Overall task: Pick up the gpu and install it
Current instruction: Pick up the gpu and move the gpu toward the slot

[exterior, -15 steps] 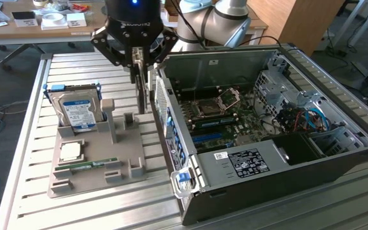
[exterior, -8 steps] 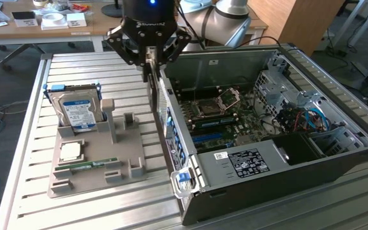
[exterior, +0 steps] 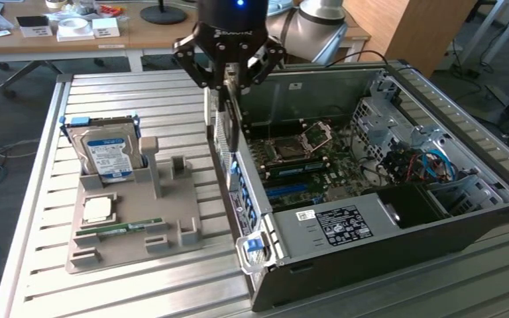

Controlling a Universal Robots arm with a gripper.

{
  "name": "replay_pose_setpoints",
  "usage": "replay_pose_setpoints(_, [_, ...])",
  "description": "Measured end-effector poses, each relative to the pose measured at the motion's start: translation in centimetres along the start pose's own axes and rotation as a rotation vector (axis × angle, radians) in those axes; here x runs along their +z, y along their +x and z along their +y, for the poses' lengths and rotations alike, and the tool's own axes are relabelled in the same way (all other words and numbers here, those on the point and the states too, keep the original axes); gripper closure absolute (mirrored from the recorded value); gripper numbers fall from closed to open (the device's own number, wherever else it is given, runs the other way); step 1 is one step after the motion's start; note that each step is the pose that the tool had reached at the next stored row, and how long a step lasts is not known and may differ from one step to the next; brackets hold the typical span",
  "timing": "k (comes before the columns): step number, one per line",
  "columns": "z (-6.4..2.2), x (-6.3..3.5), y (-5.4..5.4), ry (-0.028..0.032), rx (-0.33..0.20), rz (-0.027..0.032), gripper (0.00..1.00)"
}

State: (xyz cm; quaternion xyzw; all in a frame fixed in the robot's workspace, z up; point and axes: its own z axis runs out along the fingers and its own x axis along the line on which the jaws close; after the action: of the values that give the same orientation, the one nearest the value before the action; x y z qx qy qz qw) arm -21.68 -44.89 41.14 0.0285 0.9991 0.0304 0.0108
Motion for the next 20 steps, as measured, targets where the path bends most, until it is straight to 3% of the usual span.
replay_pose_setpoints(20, [0.43,0.18,-7.7,-0.0133,0.0,0.0007,0.73])
